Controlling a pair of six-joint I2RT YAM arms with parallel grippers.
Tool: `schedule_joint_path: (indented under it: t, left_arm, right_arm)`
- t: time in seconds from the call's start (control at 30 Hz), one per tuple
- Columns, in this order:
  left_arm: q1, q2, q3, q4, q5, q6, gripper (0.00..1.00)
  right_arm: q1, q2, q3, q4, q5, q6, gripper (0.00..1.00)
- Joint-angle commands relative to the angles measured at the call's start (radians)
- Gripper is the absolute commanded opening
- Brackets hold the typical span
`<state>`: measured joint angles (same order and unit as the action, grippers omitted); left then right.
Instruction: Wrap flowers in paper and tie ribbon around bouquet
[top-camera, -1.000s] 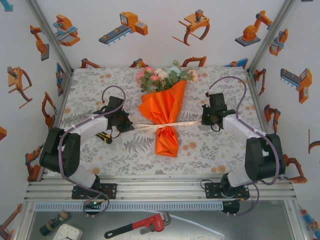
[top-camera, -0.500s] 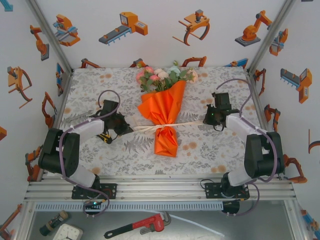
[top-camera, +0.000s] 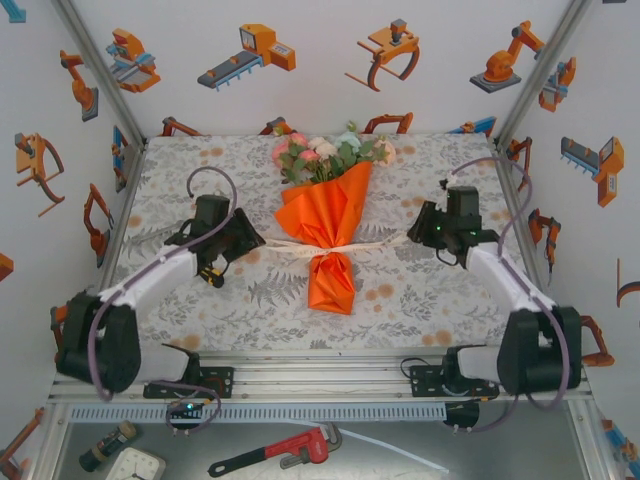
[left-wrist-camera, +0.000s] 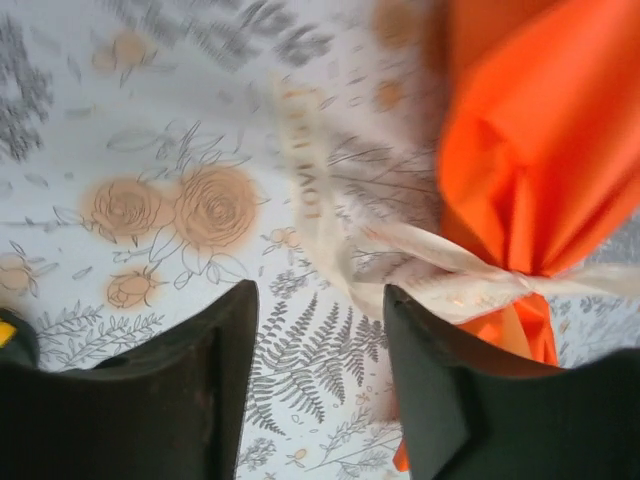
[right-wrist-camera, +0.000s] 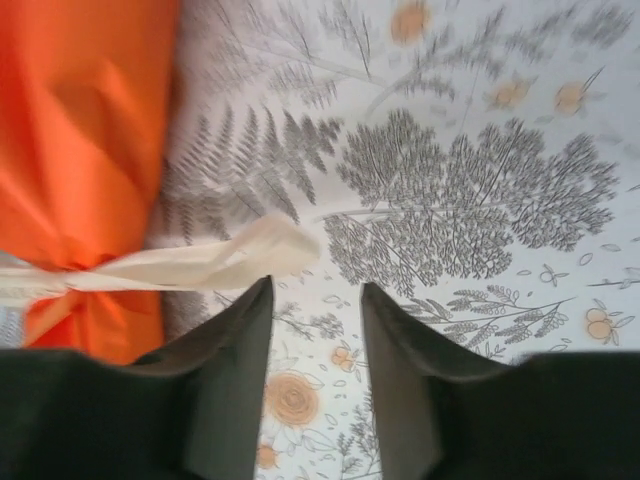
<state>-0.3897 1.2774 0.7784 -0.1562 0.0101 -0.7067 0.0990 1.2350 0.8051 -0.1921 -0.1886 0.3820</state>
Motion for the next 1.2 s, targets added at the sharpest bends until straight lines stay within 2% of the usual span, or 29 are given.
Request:
schedule_joint_path:
  t: [0.0,0.07,0.13,0.2,0.3,0.33,0.37,0.43,0.5,0.53,0.63,0.67,0.7,0.73,0.77,0.83,0.87,0.9,0.93,1.0,1.03,1.1,1.17]
  left_arm:
    - [-0.035,-0.158,-0.010,0.022,-0.163,0.156,0.64]
    - [-0.035,-0.249,-0.068,0.060,-0.231,0.212,0.72]
    - [-0.035,-0.345,-0.130,0.084,-0.332,0.320,0.80]
    - [-0.035,-0.419,-0.196,0.107,-0.437,0.457,0.85]
    - [-0.016,-0.466,-0.320,0.222,-0.755,0.594,0.95]
    - [0.011,-0.468,-0.369,0.292,-0.798,0.630,0.99]
    - [0.050,-0.465,-0.418,0.375,-0.771,0.668,0.99]
    - [0.158,-0.440,-0.488,0.490,-0.618,0.679,0.97]
    - [0.261,-0.383,-0.554,0.657,-0.409,0.669,0.97]
    - [0.305,-0.339,-0.593,0.777,-0.312,0.663,0.97]
    - [0.382,-0.134,-0.634,1.049,-0.187,0.639,0.97]
    - [0.384,-0.064,-0.633,1.147,-0.155,0.652,0.97]
    - [0.386,0.001,-0.619,1.204,-0.120,0.646,0.97]
    - [0.386,0.062,-0.587,1.194,-0.086,0.643,0.97]
    - [0.378,0.135,-0.561,1.221,-0.056,0.662,0.97]
    - [0.348,0.328,-0.531,1.403,-0.051,0.706,0.97]
    - [0.344,0.317,-0.520,1.369,-0.052,0.710,0.97]
    - [0.346,0.238,-0.479,1.171,-0.082,0.694,0.97]
    - [0.359,0.225,-0.430,1.044,-0.101,0.668,0.97]
    - [0.360,0.283,-0.387,1.060,-0.134,0.659,0.97]
    - [0.364,0.248,-0.374,0.971,-0.139,0.648,0.97]
    - [0.356,0.275,-0.389,1.048,-0.151,0.659,0.97]
    - [0.352,0.257,-0.369,0.977,-0.151,0.659,0.97]
  right_arm:
    - [-0.012,-0.151,-0.024,0.024,0.102,-0.007,0.51]
    - [-0.021,-0.212,-0.057,0.033,0.209,-0.033,0.60]
    - [-0.033,-0.244,-0.106,0.053,0.370,-0.047,0.71]
    - [-0.052,-0.241,-0.158,0.099,0.480,-0.070,0.75]
    - [-0.063,-0.172,-0.252,0.254,0.578,-0.183,0.77]
    - [-0.066,-0.138,-0.283,0.318,0.598,-0.211,0.79]
    - [-0.076,-0.103,-0.298,0.362,0.596,-0.208,0.82]
    - [-0.111,-0.032,-0.336,0.496,0.515,-0.176,0.84]
    - [-0.119,0.047,-0.432,0.804,0.470,-0.194,0.89]
    - [-0.119,0.109,-0.476,0.972,0.431,-0.251,0.98]
    - [-0.155,0.351,-0.530,1.343,0.331,-0.255,0.99]
    - [-0.156,0.293,-0.490,1.161,0.319,-0.250,0.99]
    - [-0.156,0.299,-0.444,1.088,0.325,-0.253,0.99]
    - [-0.148,0.314,-0.452,1.138,0.286,-0.279,0.99]
    - [-0.147,0.299,-0.443,1.088,0.280,-0.279,0.99]
    - [-0.146,0.302,-0.446,1.101,0.292,-0.277,0.99]
    - [-0.145,0.307,-0.451,1.121,0.304,-0.275,0.99]
    - [-0.145,0.307,-0.449,1.117,0.315,-0.269,0.99]
    - [-0.146,0.307,-0.445,1.111,0.315,-0.268,0.99]
    - [-0.145,0.308,-0.444,1.109,0.311,-0.269,0.99]
    - [-0.145,0.308,-0.443,1.108,0.310,-0.270,0.99]
    - [-0.144,0.307,-0.442,1.107,0.304,-0.271,0.99]
    - [-0.145,0.308,-0.441,1.105,0.299,-0.273,0.99]
